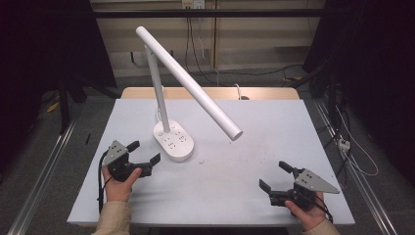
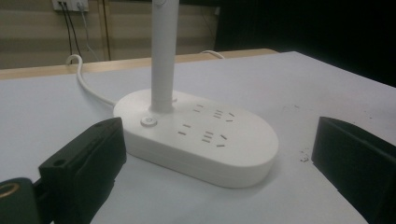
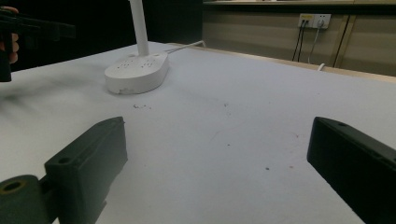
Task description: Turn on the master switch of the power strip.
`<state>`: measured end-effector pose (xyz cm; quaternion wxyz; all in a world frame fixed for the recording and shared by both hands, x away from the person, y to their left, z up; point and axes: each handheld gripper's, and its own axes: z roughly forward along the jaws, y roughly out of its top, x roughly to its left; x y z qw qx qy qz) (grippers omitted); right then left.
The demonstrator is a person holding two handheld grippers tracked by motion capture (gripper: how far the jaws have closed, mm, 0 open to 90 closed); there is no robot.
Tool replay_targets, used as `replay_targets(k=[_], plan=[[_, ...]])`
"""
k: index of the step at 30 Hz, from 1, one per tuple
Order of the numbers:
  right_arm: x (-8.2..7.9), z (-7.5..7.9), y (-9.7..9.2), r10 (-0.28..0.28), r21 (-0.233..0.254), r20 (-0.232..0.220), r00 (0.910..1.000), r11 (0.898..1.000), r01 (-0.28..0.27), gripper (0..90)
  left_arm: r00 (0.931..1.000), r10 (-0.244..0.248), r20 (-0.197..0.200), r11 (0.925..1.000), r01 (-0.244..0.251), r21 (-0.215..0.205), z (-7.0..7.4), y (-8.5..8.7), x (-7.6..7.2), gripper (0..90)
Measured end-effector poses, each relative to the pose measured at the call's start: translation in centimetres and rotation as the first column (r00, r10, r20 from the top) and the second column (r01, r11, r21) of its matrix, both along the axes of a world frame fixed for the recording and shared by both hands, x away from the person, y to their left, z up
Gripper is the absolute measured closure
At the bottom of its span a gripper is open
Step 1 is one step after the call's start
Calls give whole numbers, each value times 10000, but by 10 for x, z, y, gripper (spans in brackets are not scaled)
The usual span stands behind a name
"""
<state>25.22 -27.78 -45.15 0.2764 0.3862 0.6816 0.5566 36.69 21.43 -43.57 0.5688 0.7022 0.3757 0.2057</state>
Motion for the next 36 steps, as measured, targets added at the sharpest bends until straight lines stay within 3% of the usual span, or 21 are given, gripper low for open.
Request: replay_targets(k=[4, 15, 36], plan=[[0, 0, 0, 6, -5, -24, 10000, 10000, -6, 45, 9999, 94, -43, 9999, -95, -139, 0, 0, 4, 29], [0, 0, 0, 30, -17, -6, 10000, 10000, -30, 45, 9997, 193, -113, 9996, -191, 217, 0, -7, 16, 31], [0, 1, 0, 84, -15, 9, 10000, 10000, -83, 46, 9986, 354, -384, 9993, -349, 122, 0, -13, 33, 44]])
